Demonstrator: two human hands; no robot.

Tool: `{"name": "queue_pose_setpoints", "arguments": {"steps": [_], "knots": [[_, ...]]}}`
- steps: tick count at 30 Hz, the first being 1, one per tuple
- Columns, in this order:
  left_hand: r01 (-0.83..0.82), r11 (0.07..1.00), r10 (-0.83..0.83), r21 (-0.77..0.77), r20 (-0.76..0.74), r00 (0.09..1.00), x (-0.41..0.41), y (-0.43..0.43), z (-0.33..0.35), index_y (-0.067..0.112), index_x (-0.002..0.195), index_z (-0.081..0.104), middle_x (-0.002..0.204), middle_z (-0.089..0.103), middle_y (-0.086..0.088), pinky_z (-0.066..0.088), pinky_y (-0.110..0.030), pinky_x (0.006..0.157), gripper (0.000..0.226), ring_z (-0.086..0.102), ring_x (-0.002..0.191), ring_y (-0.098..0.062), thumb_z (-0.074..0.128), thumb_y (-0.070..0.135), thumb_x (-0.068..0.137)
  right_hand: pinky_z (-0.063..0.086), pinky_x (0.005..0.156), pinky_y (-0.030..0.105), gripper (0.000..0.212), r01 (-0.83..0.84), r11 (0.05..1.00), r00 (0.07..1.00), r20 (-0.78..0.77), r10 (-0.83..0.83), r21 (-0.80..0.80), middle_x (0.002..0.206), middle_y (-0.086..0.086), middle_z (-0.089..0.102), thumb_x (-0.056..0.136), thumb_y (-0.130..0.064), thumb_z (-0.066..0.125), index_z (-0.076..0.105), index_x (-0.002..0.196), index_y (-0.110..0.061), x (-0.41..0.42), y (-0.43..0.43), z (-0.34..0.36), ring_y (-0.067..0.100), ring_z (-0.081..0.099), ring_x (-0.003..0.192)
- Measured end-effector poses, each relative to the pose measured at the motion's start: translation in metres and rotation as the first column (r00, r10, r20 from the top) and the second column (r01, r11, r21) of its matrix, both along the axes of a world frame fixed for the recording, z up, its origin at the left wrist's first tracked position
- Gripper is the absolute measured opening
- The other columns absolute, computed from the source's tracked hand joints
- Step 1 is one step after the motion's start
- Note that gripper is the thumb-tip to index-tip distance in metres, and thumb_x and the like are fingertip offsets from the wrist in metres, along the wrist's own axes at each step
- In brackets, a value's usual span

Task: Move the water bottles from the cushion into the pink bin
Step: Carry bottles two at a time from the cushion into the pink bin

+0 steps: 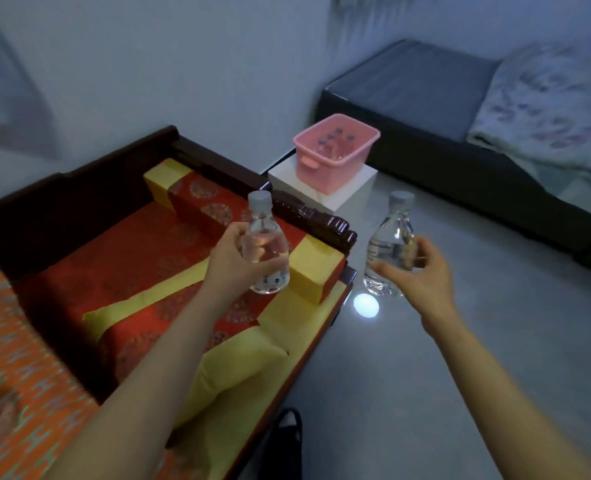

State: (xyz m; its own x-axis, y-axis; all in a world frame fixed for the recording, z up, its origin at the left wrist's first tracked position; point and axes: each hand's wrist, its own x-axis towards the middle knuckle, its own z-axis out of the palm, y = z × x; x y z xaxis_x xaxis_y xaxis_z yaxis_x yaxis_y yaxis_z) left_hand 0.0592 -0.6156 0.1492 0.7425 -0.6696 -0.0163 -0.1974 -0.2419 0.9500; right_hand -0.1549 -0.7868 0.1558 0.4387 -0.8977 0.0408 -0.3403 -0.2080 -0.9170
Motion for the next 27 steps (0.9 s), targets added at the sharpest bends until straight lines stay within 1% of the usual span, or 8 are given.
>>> {"name": "queue_pose_setpoints", "arguments": {"steps": [3,7,9,11,14,18,22,27], "knots": [[0.018,0.999,-0.019,0.037,0.024,1.000,0.012,-0.046,-0.009,0.027,0.108,0.052,0.106,0.064,0.005,0.055,-0.041,0.085,0.064,0.063,0.098,-0.015,0.089,0.030,0.056,0.046,0.069,0.023,0.051,0.004,1.000,1.000,-0.009,-0.004,0.017,0.098,-0.002,0.064,0.060,-0.019,0.085,0.058,0.104,-0.023,0.004,-0.041,-0.004,0.006,0.058,0.083],[0.054,0.998,-0.054,0.033,0.016,0.998,0.031,-0.128,-0.013,0.025,0.109,0.051,0.106,0.063,0.004,0.055,-0.038,0.084,0.064,0.062,0.099,-0.013,0.089,0.028,0.057,0.043,0.066,0.020,0.056,0.021,0.999,1.000,-0.014,-0.021,0.043,0.097,-0.003,0.064,0.060,-0.017,0.086,0.057,0.109,-0.021,0.021,-0.117,-0.004,0.007,0.059,0.084],[0.066,0.997,-0.067,0.039,0.019,0.998,0.039,-0.163,-0.013,0.022,0.111,0.051,0.106,0.064,0.003,0.056,-0.038,0.084,0.067,0.063,0.097,-0.013,0.089,0.028,0.057,0.044,0.066,0.021,0.055,0.023,0.999,1.000,-0.018,-0.023,0.039,0.099,-0.004,0.063,0.061,-0.019,0.086,0.056,0.107,-0.024,0.030,-0.151,-0.001,0.008,0.059,0.086],[0.085,0.995,-0.087,0.046,0.028,0.996,0.048,-0.197,-0.012,0.021,0.112,0.050,0.106,0.063,0.003,0.055,-0.034,0.082,0.068,0.063,0.098,-0.013,0.089,0.028,0.057,0.043,0.067,0.020,0.056,0.023,0.999,0.999,-0.030,-0.022,0.037,0.101,-0.004,0.061,0.063,-0.020,0.085,0.053,0.108,-0.028,0.037,-0.184,0.002,0.006,0.057,0.088],[0.066,0.997,-0.068,0.047,0.034,0.997,0.053,-0.243,-0.009,0.021,0.114,0.049,0.107,0.061,0.005,0.050,-0.024,0.079,0.069,0.061,0.100,-0.011,0.089,0.025,0.058,0.043,0.067,0.019,0.059,0.025,0.998,0.999,-0.037,-0.023,0.055,0.105,-0.001,0.061,0.064,-0.018,0.085,0.053,0.113,-0.025,0.045,-0.230,0.007,0.004,0.055,0.087],[0.054,0.996,-0.059,0.074,0.074,0.996,0.063,-0.306,-0.006,0.023,0.114,0.049,0.110,0.061,0.005,0.050,-0.032,0.086,0.071,0.059,0.102,-0.014,0.090,0.026,0.056,0.043,0.066,0.020,0.057,0.017,0.997,0.999,-0.028,-0.015,0.078,0.103,-0.001,0.064,0.063,-0.016,0.086,0.056,0.111,-0.023,0.052,-0.296,0.008,0.007,0.058,0.087],[-0.039,0.997,0.036,0.071,0.043,0.998,0.072,-0.367,-0.006,0.024,0.112,0.050,0.112,0.061,0.003,0.051,-0.040,0.091,0.072,0.059,0.105,-0.018,0.091,0.026,0.054,0.041,0.063,0.018,0.054,-0.019,0.995,1.000,-0.018,0.021,0.093,0.093,-0.009,0.063,0.062,-0.011,0.086,0.056,0.105,-0.025,0.055,-0.364,0.006,0.003,0.057,0.081],[-0.200,0.980,0.200,0.021,0.014,0.980,0.074,-0.448,-0.009,0.021,0.109,0.052,0.109,0.065,-0.004,0.053,-0.037,0.086,0.069,0.064,0.099,-0.020,0.091,0.022,0.052,0.042,0.066,0.018,0.059,-0.134,0.985,0.991,-0.010,0.136,0.108,0.093,-0.017,0.058,0.062,-0.014,0.086,0.050,0.105,-0.033,0.064,-0.466,0.007,0.003,0.056,0.085]]}}
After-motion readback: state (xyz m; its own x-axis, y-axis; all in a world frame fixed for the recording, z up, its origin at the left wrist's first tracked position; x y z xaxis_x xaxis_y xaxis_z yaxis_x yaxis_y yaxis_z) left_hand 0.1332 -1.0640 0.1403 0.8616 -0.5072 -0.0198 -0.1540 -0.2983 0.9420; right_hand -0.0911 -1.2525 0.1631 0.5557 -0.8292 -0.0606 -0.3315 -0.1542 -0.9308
